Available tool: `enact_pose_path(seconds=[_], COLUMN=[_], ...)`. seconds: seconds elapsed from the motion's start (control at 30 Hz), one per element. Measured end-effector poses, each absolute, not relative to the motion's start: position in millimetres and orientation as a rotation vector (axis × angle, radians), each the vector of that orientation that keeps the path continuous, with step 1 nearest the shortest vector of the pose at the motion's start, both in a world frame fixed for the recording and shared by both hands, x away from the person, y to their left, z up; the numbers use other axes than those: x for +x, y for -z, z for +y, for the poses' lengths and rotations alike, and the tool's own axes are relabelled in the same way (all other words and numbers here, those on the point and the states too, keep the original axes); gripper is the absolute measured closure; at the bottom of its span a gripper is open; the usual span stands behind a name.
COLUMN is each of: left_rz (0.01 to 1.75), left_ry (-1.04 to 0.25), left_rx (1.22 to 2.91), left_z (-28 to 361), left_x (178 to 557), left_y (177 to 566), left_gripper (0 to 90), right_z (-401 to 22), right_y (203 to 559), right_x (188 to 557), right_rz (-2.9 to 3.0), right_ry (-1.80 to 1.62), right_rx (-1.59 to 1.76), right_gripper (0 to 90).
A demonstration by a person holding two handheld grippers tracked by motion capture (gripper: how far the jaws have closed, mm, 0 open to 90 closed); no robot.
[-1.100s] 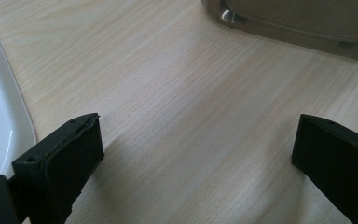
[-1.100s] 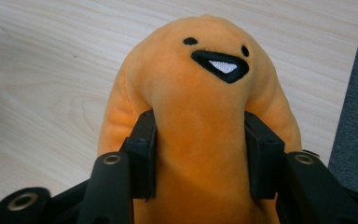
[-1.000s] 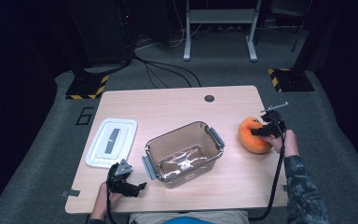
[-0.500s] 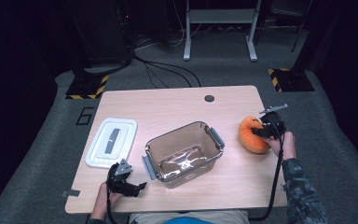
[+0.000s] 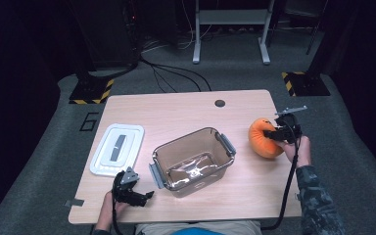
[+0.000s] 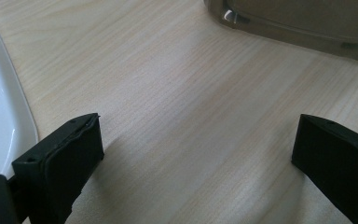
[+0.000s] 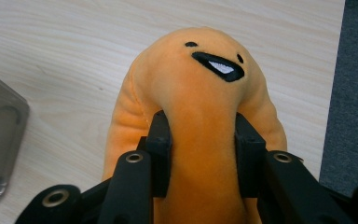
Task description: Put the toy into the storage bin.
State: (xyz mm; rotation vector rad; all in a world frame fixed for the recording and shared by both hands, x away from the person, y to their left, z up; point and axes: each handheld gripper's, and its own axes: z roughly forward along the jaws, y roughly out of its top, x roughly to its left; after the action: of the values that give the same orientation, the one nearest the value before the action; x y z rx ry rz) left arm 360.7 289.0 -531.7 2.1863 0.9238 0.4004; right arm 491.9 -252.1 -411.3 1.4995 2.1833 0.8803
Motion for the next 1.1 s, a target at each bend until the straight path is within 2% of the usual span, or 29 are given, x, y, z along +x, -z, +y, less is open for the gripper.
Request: enact_pose_path(seconds=[1.1], left_rz=[0.927], left_ry=[-0.401], left_rx=[2.184], left_z=[289], left_x=[361], left_y=[532], left_gripper=[1.5], right_z=[-233], right_y=[334], right_x=[475], right_rz=[2.173], right_ry=[-0.984], right_rx=[1.387], right_gripper=[65.0])
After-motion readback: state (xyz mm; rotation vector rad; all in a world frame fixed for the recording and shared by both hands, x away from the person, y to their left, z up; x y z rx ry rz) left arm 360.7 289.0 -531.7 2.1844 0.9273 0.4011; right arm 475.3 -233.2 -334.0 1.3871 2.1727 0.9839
